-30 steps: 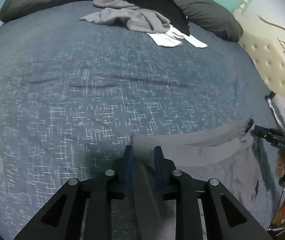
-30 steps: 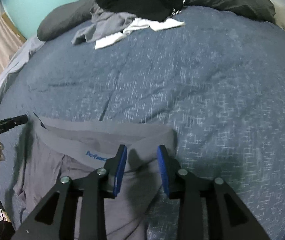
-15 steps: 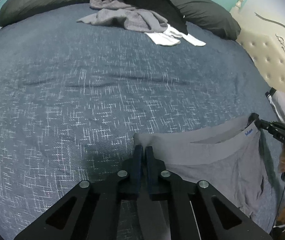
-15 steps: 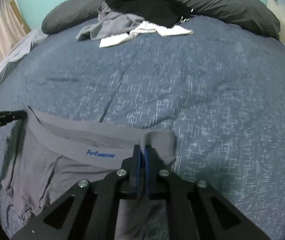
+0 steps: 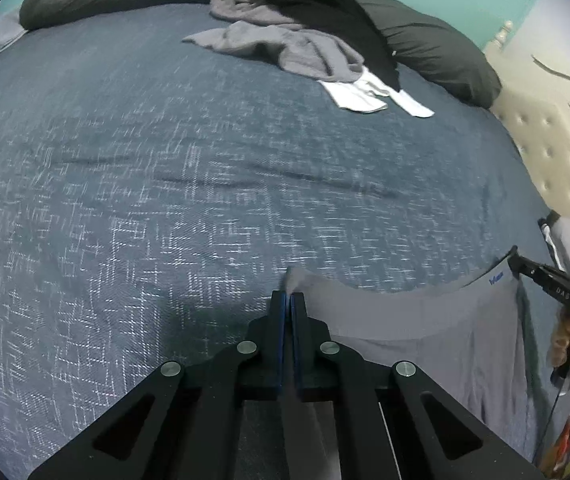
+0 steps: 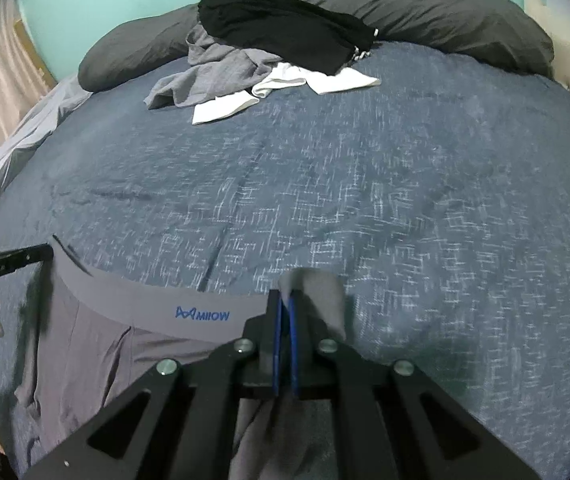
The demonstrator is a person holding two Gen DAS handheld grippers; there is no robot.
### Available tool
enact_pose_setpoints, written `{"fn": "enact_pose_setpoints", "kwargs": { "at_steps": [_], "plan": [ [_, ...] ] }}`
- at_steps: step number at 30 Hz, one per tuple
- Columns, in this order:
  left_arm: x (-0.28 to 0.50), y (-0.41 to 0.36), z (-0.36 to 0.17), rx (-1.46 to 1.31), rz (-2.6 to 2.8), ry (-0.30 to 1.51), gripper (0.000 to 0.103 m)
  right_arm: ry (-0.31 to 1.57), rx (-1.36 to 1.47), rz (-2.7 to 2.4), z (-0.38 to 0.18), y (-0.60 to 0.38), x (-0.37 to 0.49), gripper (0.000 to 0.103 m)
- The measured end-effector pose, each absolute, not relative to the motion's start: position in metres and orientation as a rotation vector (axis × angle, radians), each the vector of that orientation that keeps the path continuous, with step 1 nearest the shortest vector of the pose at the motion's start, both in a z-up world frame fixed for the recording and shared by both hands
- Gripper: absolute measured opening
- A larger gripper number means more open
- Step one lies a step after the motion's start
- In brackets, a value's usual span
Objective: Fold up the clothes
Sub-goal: 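Lower the stretched waistband onto the bed with both tools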
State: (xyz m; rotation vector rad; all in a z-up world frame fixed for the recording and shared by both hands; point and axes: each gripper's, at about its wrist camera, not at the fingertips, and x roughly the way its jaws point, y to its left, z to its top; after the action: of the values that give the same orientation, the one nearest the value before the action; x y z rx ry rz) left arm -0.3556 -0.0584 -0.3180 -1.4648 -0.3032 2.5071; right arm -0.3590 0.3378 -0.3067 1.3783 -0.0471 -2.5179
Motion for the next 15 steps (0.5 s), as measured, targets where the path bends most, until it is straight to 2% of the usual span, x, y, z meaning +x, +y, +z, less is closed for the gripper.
{"fn": "enact_pose_setpoints", "kwargs": {
  "at_steps": [5, 7, 9, 10, 12, 15],
  "plan": [
    [-0.359, -0.061, -0.327, -1.500, 2.502, -0.316, 0.003, -0.103, 1.435, -2.508, -0.319, 0.339, -0.369, 0.004],
    [-0.360, -0.061, -0.329, -1.506, 2.499, -0.312, 0.003, -0.155, 1.438, -2.514, -0.320, 0.345, -0.370, 0.008],
    [-0.360, -0.061, -0.329, -1.511, 2.496, -0.315, 0.003, -0.211, 1.432, -2.524, -0.319, 0.353, -0.371, 0.028],
    [-0.360, -0.061, -0.330, -1.513, 2.495, -0.318, 0.003, -0.255, 1.415, -2.533, -0.316, 0.361, -0.369, 0.031],
    [-0.360, -0.061, -0.330, -1.516, 2.494, -0.317, 0.003, -0.358, 1.373, -2.547, -0.307, 0.380, -0.365, 0.031],
    [-0.360, -0.060, -0.329, -1.519, 2.495, -0.310, 0.003, -0.363, 1.391, -2.531, -0.303, 0.395, -0.362, 0.031]
  ]
}}
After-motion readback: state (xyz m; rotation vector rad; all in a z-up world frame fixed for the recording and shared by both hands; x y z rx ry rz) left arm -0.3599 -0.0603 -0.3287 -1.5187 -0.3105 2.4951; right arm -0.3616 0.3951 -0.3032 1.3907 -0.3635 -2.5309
